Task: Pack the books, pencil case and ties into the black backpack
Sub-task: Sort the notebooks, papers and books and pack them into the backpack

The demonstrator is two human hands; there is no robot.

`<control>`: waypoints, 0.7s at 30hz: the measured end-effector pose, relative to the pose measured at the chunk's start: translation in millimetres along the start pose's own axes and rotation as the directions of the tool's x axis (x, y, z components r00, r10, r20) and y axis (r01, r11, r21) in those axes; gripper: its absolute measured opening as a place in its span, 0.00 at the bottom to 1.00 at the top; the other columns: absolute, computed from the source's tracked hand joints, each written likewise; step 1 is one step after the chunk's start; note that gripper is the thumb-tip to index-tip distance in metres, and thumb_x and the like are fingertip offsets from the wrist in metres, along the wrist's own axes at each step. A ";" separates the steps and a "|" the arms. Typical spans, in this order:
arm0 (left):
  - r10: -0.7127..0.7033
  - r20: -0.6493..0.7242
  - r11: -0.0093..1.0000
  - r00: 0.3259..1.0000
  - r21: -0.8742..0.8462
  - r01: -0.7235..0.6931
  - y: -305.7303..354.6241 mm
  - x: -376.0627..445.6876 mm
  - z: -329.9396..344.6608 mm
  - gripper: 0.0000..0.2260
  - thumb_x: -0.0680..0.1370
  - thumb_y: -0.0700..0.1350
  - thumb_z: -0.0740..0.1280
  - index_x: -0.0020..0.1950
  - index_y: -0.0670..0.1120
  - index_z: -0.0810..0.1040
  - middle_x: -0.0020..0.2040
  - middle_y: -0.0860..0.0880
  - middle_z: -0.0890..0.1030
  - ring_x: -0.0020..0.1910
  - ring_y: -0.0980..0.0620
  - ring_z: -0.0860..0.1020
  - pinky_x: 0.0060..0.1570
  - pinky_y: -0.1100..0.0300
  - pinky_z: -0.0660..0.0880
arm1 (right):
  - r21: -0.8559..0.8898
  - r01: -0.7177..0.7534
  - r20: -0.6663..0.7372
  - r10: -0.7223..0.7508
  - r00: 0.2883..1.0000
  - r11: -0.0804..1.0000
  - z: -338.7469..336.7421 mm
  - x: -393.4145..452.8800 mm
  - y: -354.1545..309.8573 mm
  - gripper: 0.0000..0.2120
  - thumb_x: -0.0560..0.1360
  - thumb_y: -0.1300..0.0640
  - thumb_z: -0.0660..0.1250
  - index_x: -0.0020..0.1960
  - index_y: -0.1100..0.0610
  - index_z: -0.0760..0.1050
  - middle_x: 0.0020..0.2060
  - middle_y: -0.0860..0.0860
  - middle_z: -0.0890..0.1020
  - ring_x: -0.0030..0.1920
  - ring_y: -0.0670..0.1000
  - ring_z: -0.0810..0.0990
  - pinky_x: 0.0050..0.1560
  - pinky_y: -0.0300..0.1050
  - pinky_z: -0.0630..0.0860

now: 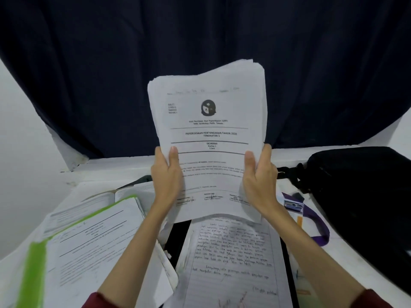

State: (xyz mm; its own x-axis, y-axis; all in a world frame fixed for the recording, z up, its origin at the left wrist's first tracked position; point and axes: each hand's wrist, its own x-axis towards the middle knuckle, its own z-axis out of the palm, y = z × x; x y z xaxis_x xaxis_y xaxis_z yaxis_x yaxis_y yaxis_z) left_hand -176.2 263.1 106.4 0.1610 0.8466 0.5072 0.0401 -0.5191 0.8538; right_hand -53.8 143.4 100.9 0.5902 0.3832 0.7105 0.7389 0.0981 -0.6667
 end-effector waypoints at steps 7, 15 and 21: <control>-0.185 -0.118 0.970 0.976 0.136 0.200 -16.9 -8.4 -101.8 0.11 0.82 0.49 0.57 0.59 0.45 0.73 0.54 0.51 0.77 0.52 0.51 0.74 0.50 0.58 0.66 | 0.107 -0.266 0.386 0.206 0.899 0.958 44.8 -7.9 -51.9 0.06 0.82 0.57 0.54 0.57 0.57 0.66 0.44 0.46 0.75 0.45 0.48 0.74 0.43 0.43 0.70; -0.535 -0.260 0.760 0.804 0.267 0.593 -94.5 -70.1 -199.7 0.17 0.80 0.51 0.58 0.54 0.38 0.76 0.52 0.40 0.81 0.50 0.42 0.78 0.50 0.53 0.73 | -0.232 -0.518 0.772 0.480 0.417 0.824 144.4 -83.4 -53.5 0.20 0.80 0.57 0.53 0.72 0.57 0.61 0.66 0.53 0.71 0.61 0.56 0.73 0.56 0.44 0.71; -0.616 -0.317 0.670 0.721 0.270 0.692 -117.7 -98.0 -218.2 0.16 0.81 0.48 0.59 0.38 0.40 0.74 0.36 0.43 0.77 0.47 0.39 0.78 0.42 0.56 0.67 | -0.361 -0.454 0.808 0.516 0.284 0.815 164.6 -103.0 -52.6 0.24 0.78 0.56 0.55 0.73 0.55 0.58 0.67 0.55 0.70 0.64 0.58 0.71 0.61 0.47 0.71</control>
State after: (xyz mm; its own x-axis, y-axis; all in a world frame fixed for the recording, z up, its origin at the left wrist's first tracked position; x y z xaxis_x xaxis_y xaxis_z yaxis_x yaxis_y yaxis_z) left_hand -411.9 266.8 -18.2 -0.2217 0.9673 -0.1232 0.4048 0.2062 0.8909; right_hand -207.1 249.9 25.7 0.2857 0.9017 -0.3245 0.4512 -0.4253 -0.7846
